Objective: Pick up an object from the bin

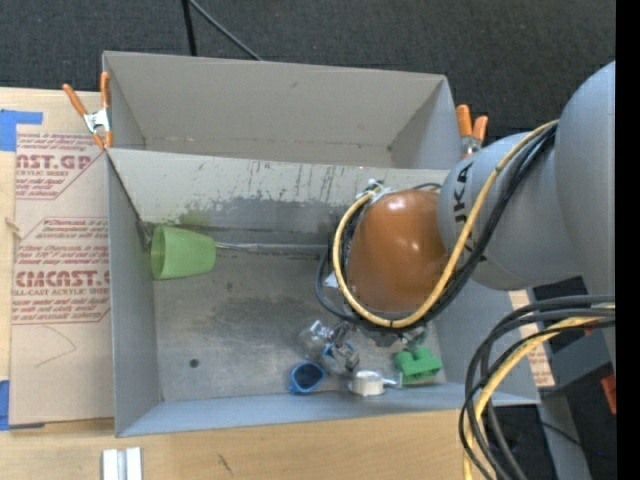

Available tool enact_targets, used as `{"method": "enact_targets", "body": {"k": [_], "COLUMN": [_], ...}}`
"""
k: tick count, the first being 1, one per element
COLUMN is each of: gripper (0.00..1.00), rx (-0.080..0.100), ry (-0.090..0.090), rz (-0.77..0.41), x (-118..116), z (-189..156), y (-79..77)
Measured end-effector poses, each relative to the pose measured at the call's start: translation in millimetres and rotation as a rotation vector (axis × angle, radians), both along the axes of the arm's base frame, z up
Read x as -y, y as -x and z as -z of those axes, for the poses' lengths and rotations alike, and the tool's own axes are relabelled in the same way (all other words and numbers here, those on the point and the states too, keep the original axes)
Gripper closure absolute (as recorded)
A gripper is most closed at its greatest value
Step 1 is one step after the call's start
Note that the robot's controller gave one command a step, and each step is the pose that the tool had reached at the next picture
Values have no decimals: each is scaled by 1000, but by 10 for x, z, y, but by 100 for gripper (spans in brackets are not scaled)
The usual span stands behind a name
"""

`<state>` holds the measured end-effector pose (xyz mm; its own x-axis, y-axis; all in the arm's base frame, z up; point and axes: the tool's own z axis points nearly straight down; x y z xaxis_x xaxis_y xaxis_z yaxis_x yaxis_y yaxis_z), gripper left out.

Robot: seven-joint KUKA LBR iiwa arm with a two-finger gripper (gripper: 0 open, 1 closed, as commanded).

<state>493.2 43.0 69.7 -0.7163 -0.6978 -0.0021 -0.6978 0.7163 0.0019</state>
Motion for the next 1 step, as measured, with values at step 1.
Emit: {"method": "enact_targets", "body": {"k": [1], "gripper": [0], "rx": [0], "ry": [0], "rz": [2], "x": [12], "z": [1], "y": [-1]}}
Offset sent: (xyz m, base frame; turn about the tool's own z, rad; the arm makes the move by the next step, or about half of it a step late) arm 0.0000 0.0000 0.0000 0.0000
